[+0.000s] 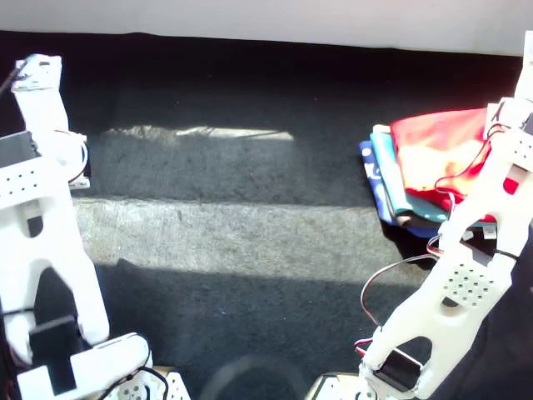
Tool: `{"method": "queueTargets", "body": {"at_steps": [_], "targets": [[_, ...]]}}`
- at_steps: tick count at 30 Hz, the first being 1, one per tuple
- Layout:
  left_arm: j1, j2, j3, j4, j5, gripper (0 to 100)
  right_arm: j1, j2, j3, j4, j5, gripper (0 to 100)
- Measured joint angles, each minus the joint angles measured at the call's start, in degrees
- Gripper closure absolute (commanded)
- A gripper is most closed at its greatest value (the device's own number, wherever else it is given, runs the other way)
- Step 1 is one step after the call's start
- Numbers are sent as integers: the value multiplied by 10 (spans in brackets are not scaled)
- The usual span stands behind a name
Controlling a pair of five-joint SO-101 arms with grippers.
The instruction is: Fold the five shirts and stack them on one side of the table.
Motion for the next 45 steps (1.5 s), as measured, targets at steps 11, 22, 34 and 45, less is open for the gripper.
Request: {"method": "queueTargets", "body": {"at_steps": [11,22,34,45], "targets": [[37,-214,-1,114,0,987,-33,-26,-218,265,0,794],[47,-349,-1,239,-1,987,-59,-244,-282,364,-114,797],[47,-566,235,240,-1,987,-126,-755,256,364,-130,797],[47,-813,566,90,-1,987,-160,-1096,799,322,-130,797]]}}
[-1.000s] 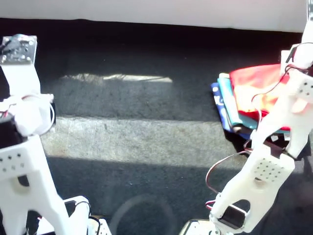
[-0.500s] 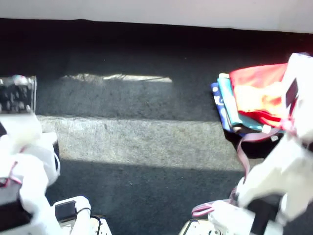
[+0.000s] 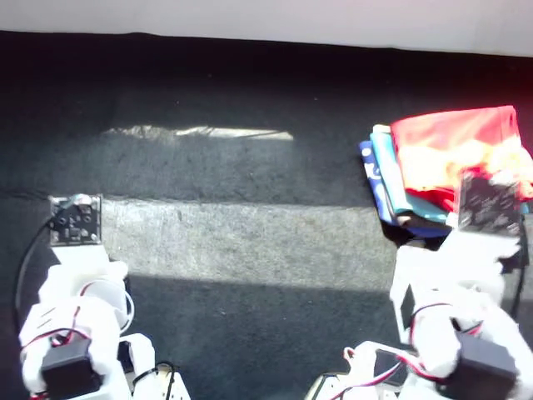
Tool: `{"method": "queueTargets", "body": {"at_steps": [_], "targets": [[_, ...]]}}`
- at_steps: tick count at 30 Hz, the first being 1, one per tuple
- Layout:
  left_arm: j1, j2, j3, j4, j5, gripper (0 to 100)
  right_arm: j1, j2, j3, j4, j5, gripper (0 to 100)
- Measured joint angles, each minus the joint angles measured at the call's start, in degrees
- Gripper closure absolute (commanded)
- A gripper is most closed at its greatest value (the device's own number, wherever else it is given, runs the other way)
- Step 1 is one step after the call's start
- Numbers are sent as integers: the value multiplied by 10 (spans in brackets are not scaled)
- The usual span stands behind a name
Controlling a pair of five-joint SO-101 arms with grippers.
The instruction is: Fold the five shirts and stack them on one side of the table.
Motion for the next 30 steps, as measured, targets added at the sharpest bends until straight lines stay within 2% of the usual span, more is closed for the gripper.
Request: {"method": "queueTargets", "body": {"at_steps": [4,8,11,13,18,26,30], "targets": [[1,-78,105,-20,5,987,0,-104,186,-82,0,797],[5,-81,190,-82,65,987,0,-216,374,-140,0,797],[37,-83,236,-107,111,987,0,-309,490,-147,-18,797],[71,-83,255,-111,127,987,0,-336,549,-153,-55,797],[146,-83,291,-114,134,987,0,-340,623,-185,-136,797],[156,-83,310,-112,134,990,-11,-339,687,-237,-150,797],[157,-83,310,-69,134,990,-11,-339,688,-248,-150,797]]}}
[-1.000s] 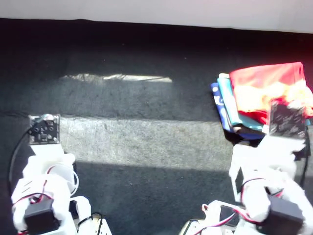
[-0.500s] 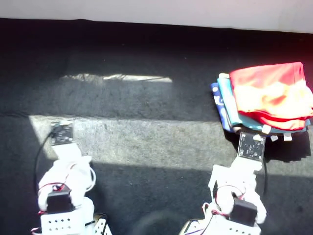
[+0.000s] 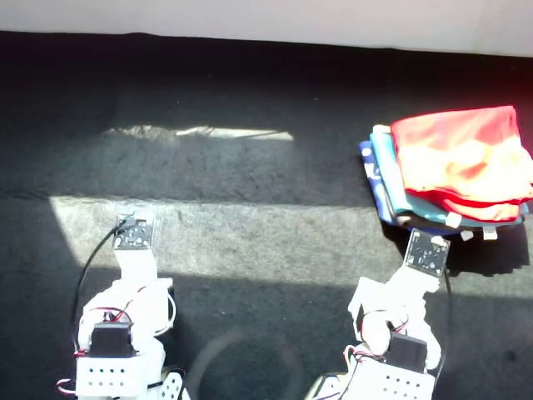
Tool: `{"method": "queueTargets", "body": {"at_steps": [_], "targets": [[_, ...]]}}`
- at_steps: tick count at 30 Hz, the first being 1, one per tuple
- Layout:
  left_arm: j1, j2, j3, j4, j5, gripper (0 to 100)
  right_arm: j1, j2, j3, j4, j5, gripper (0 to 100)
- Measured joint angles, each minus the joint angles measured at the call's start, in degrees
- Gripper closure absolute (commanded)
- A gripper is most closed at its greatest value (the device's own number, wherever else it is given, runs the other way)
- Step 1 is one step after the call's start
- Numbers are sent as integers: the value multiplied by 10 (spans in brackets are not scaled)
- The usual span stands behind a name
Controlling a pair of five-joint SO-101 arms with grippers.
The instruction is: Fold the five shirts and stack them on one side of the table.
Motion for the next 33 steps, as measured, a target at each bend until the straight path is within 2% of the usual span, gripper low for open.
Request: {"method": "queueTargets", "body": {"at_steps": [33], "targets": [[0,0,1,11,0,990,0,0,0,0,0,797]]}}
